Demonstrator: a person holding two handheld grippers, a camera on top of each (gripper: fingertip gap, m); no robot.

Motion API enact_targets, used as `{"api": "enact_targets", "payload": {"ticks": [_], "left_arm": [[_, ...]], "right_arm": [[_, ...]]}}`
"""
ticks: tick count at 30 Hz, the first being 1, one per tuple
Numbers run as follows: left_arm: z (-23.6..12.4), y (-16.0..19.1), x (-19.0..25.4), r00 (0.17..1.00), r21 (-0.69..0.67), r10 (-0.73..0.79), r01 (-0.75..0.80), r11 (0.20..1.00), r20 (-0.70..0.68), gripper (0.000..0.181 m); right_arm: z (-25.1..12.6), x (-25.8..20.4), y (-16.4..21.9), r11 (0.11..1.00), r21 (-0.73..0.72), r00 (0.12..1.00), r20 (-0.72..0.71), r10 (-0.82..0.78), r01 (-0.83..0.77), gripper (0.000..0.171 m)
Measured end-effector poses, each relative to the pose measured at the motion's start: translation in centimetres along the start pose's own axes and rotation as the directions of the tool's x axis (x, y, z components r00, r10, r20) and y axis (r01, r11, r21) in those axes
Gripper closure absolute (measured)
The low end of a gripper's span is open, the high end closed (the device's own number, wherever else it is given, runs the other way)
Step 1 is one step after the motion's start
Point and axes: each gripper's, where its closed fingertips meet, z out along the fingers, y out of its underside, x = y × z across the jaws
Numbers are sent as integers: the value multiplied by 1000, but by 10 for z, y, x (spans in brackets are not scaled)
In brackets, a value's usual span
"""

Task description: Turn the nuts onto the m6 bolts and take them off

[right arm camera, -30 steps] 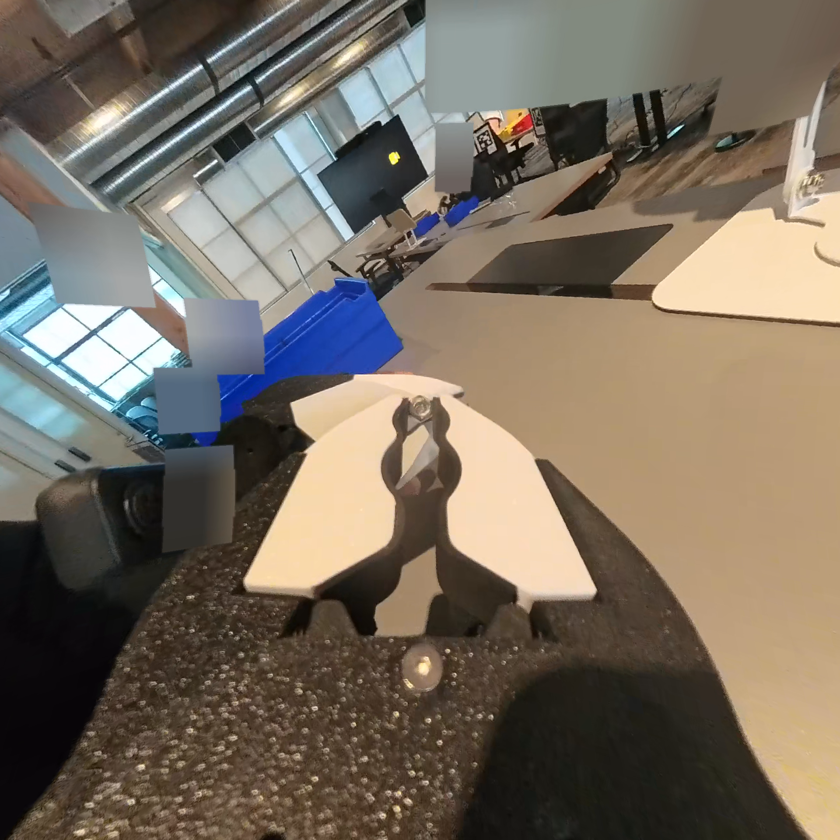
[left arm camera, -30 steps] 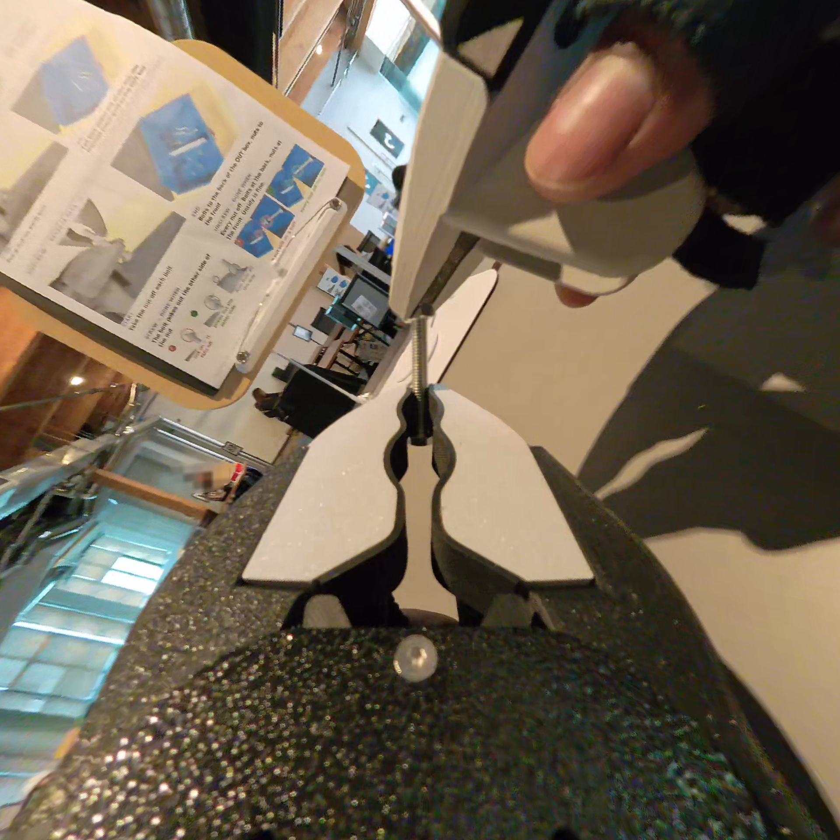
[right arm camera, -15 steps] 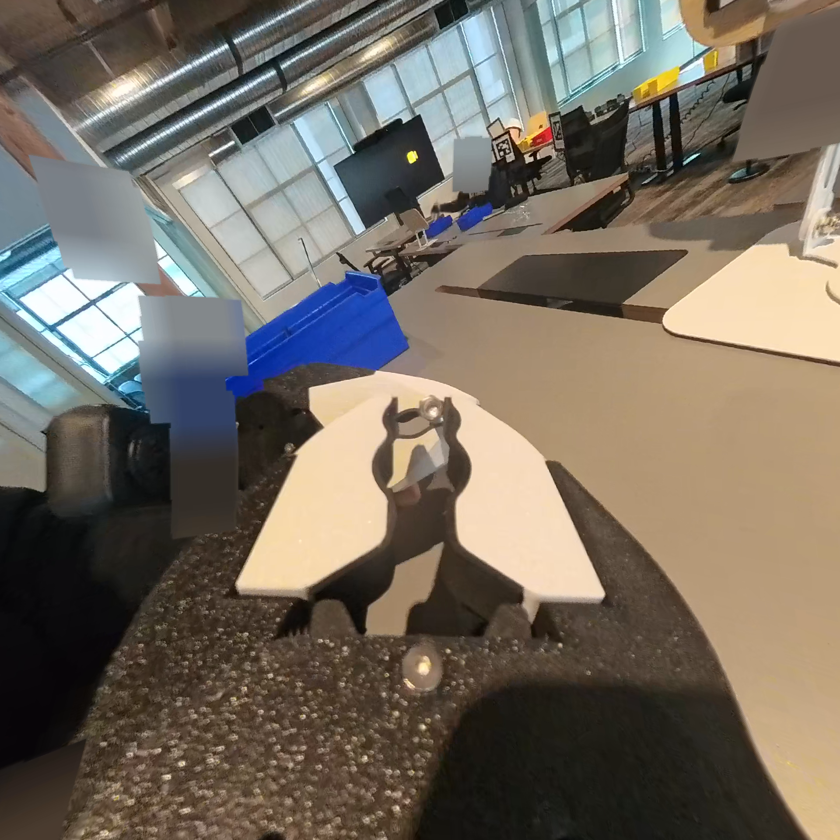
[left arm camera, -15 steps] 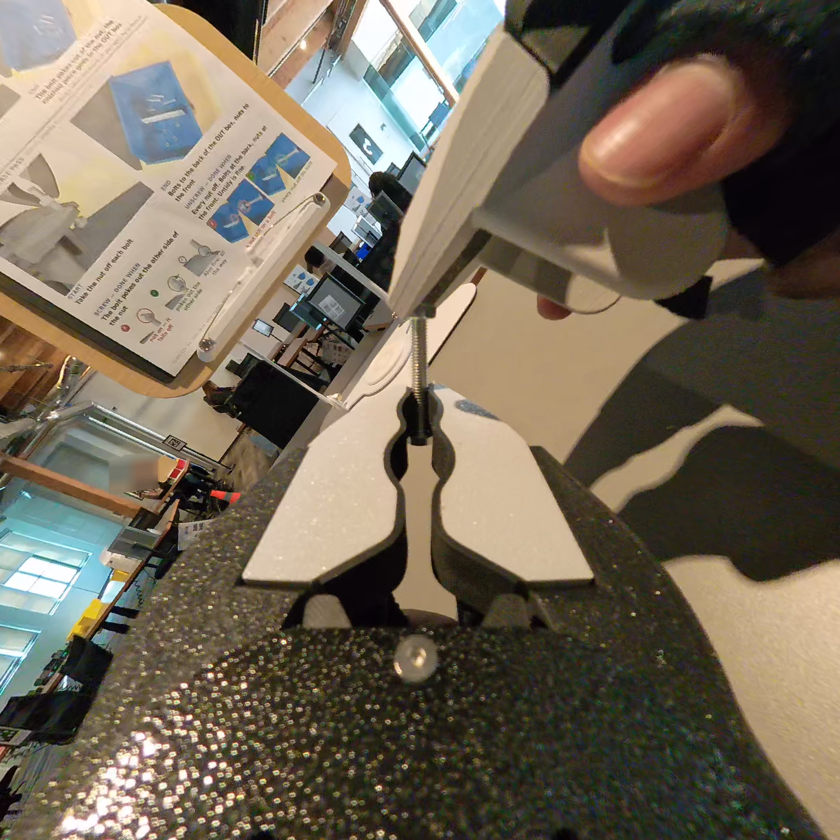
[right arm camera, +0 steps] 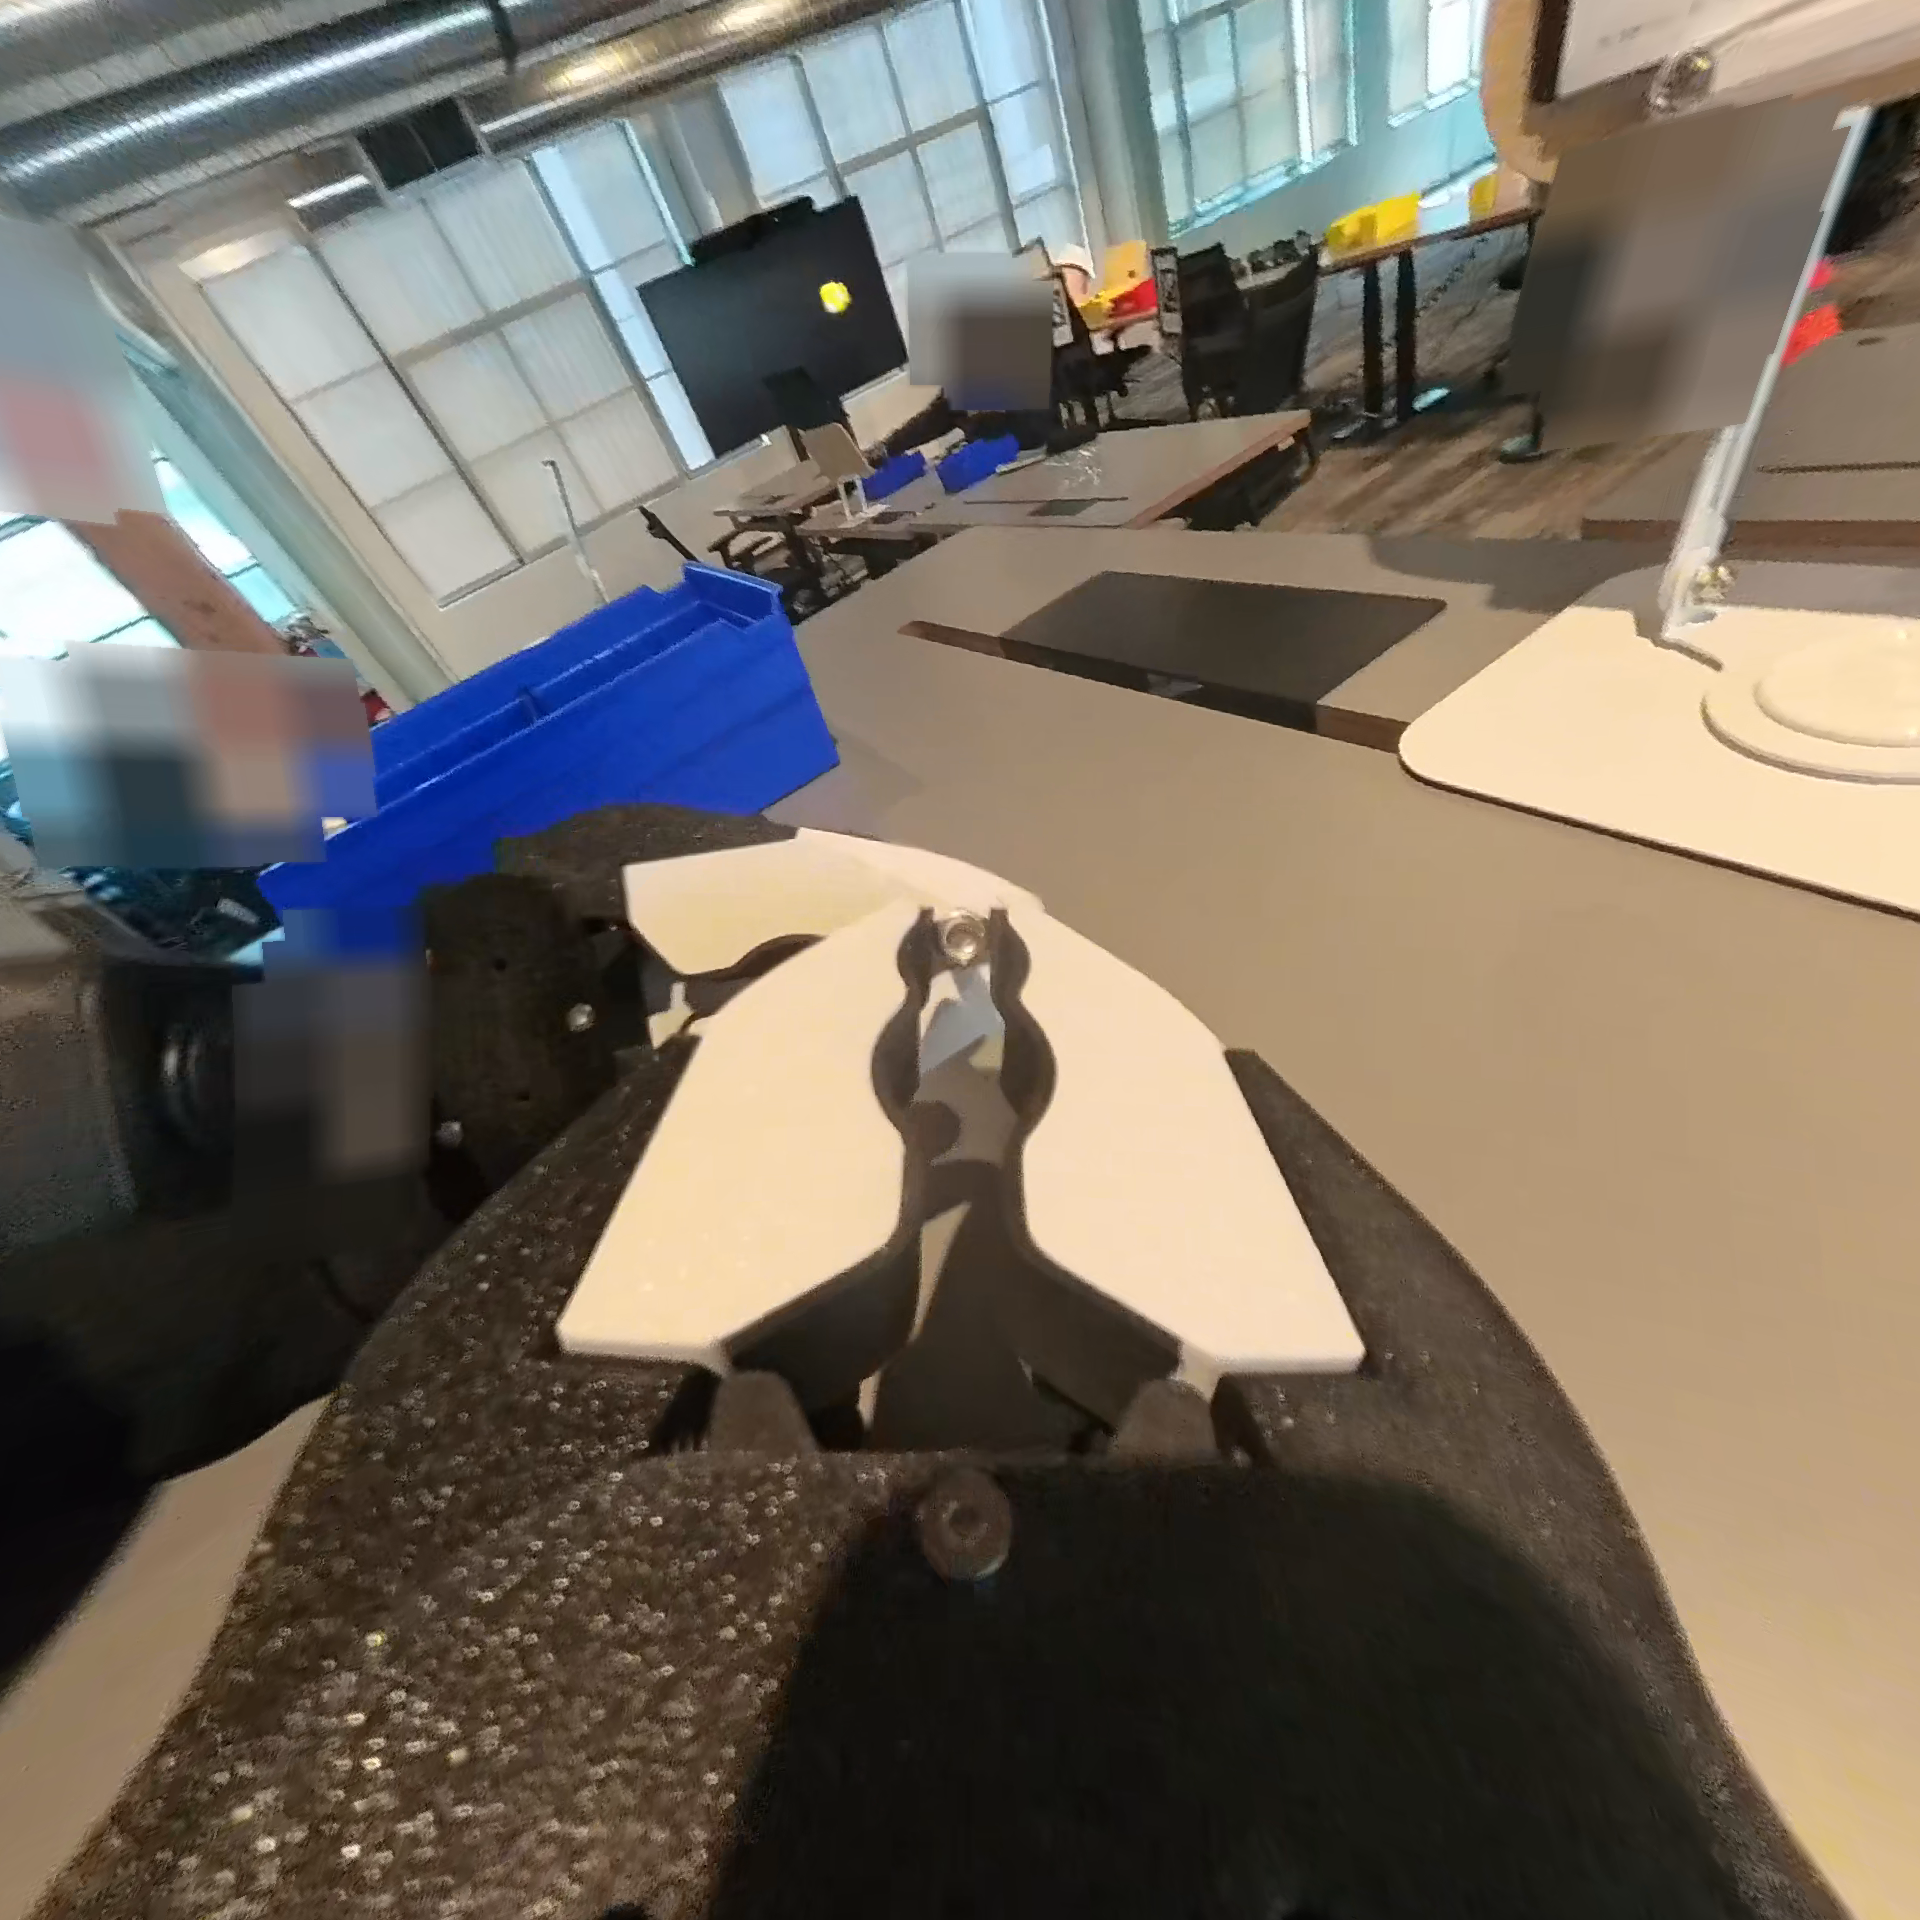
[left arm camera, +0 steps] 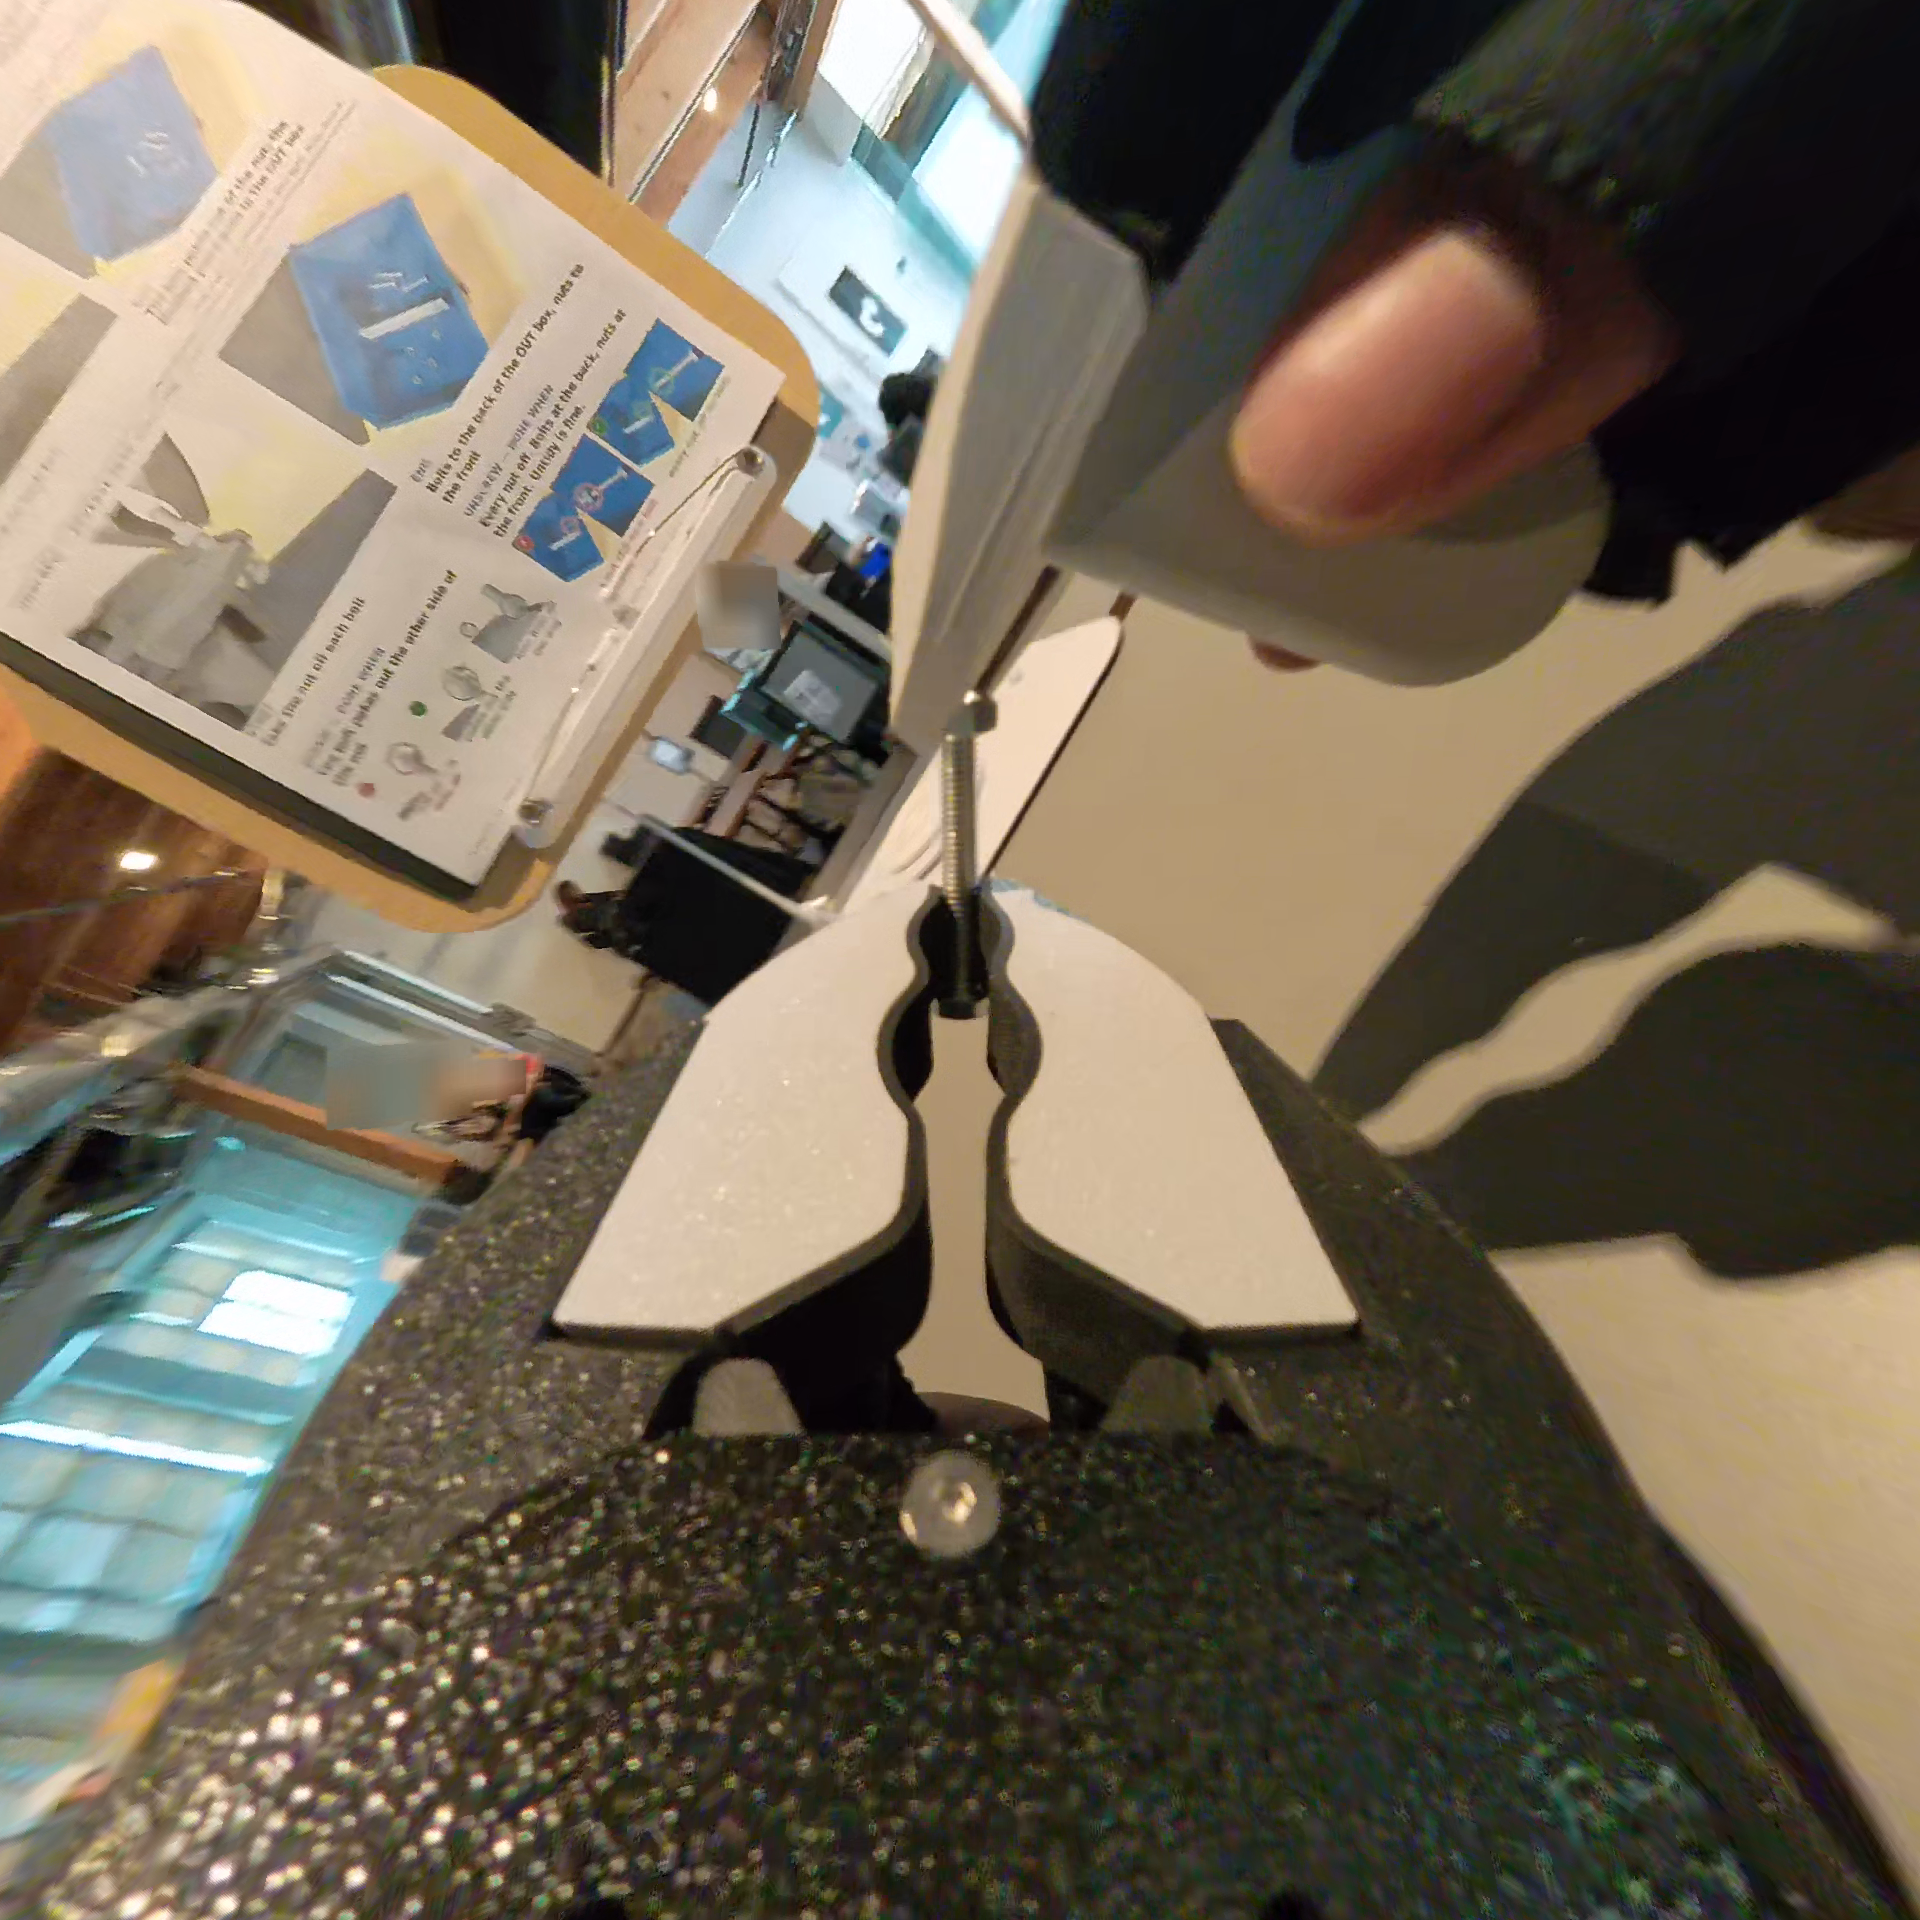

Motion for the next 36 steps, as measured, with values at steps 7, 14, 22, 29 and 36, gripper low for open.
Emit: {"api": "enact_targets", "payload": {"ticks": [7,14,22,29,36], "left_arm": [[1,1,-1,986,-70,162,-158,985,49,177],[4,2,7,999,-43,31,-32,999,-15,177],[5,2,10,993,-32,-99,97,995,-70,176],[5,0,15,983,-4,-126,127,992,-130,176],[1,-13,33,973,70,-57,74,995,-223,176]], "right_arm": [[-2,8,4,948,14,946,-65,319,-319,161],[-1,8,5,940,8,939,-45,342,-342,158],[-4,13,-4,943,41,943,-27,332,-330,144],[-26,2,-34,994,30,985,137,-107,104,148],[-46,0,11,690,-204,718,244,-652,695,148]]}}
